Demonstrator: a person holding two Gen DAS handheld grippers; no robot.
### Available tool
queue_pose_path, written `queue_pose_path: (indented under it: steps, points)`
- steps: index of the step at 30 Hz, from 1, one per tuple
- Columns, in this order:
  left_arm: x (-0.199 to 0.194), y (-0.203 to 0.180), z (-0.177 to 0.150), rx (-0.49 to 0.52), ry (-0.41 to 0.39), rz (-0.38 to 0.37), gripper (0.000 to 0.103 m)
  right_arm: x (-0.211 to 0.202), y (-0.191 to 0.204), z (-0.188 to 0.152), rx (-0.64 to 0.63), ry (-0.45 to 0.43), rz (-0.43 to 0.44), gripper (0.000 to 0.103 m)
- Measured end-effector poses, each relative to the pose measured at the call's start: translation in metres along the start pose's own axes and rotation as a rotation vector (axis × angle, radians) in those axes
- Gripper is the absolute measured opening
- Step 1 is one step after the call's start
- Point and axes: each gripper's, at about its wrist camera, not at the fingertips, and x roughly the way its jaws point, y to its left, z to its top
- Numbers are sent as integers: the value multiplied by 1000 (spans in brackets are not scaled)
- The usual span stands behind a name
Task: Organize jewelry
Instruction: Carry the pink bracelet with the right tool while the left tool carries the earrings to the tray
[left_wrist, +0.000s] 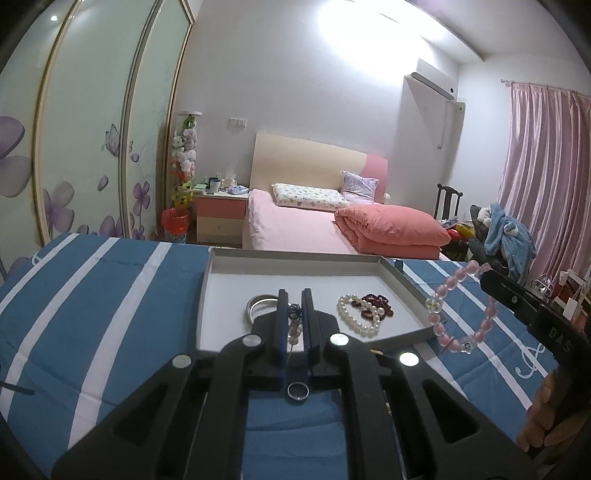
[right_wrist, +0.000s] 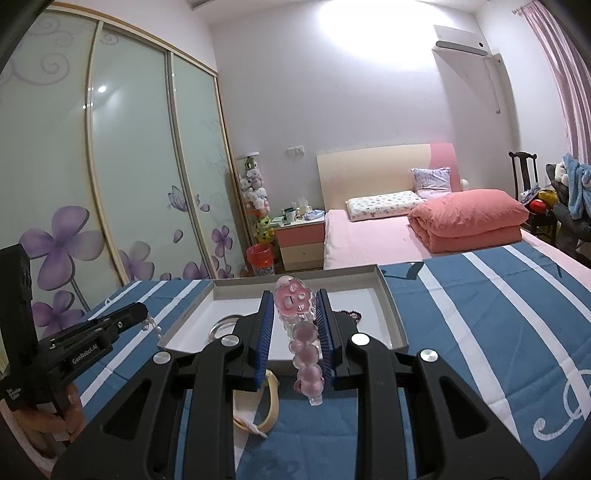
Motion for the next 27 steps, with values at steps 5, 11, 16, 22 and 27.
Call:
queue_pose_path:
  steps: [5,11,16,22,27]
  points:
    - [6,-2,3,10,-2,0,8,5,3,3,-4,-10,6,24]
    - [10,-3,4,14,-2,2,8,11,3,5,-8,-13,6,24]
    - [19,-6,6,20,1,5,8,18,4,9,-10,-19,6,24]
    - [28,-5,12,17,-5,7,8,29,7,18,-24,-29,7,24]
    - [37,-3,18,13,-6,9,8,39,9,24,-38,-38,9,24]
